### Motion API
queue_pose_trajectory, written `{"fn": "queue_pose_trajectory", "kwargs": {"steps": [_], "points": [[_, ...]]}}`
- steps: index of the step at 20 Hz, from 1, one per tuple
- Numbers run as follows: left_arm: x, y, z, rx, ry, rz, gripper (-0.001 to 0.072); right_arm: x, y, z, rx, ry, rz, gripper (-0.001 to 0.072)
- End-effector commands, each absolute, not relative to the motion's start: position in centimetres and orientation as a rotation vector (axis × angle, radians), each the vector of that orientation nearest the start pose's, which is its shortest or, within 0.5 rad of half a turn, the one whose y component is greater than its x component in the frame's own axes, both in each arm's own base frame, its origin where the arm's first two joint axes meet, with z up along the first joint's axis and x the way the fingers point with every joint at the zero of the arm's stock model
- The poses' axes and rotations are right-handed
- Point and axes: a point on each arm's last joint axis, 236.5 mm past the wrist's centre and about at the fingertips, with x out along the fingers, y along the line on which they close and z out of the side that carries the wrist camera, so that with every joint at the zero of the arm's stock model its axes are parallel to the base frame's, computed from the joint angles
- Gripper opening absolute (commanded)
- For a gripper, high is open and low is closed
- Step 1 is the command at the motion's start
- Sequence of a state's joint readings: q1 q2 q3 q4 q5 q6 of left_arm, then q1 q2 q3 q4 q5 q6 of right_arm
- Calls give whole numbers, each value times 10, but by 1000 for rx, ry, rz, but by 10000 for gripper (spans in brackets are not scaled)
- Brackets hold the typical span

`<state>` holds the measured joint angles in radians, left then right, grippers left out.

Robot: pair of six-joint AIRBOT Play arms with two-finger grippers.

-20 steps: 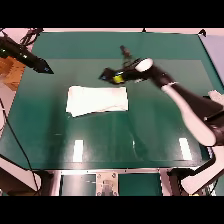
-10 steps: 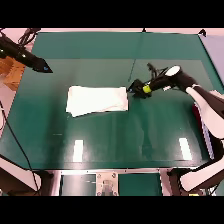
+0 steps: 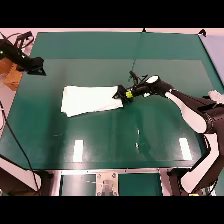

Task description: Fold the shirts.

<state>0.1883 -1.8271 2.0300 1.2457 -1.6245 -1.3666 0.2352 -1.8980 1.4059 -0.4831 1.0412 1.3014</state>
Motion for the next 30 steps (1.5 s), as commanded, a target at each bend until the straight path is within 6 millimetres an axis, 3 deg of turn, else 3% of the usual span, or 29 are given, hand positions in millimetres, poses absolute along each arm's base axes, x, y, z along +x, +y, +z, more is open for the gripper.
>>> {"fn": "queue_pose_trajectory", "kwargs": {"steps": [1, 3, 4, 7, 11, 14, 16, 18, 22, 25, 28, 30], "points": [[465, 38, 31, -177, 1465, -131, 24, 459, 294, -11, 773, 1283, 780, 17], [455, 36, 24, -186, 1509, -139, 24, 483, 267, 55, 756, 1139, 812, 16], [451, 35, 22, -189, 1530, -142, 24, 493, 244, 90, 749, 1067, 802, 17], [447, 34, 23, -190, 1544, -145, 24, 507, 155, 166, 734, 902, 680, 16], [453, 28, 30, -190, 1507, -136, 24, 500, 7, 226, 788, 707, 428, 17], [454, 8, 34, -160, 1500, -166, 24, 472, -100, 249, 841, 592, 230, 16], [454, -8, 33, -131, 1503, -196, 24, 444, -162, 255, 897, 541, 100, 16], [455, -26, 33, -102, 1502, -226, 24, 407, -209, 252, 943, 535, -5, 17], [456, -55, 34, -50, 1492, -280, 24, 322, -270, 228, 1064, 614, -300, 17], [456, -68, 34, -31, 1485, -305, 24, 254, -288, 203, 1123, 730, -537, 16], [455, -74, 35, -20, 1483, -333, 24, 178, -289, 163, 1140, 987, -805, 16], [454, -75, 35, -22, 1482, -343, 24, 140, -292, 150, 1130, 1076, -971, 17]]}}
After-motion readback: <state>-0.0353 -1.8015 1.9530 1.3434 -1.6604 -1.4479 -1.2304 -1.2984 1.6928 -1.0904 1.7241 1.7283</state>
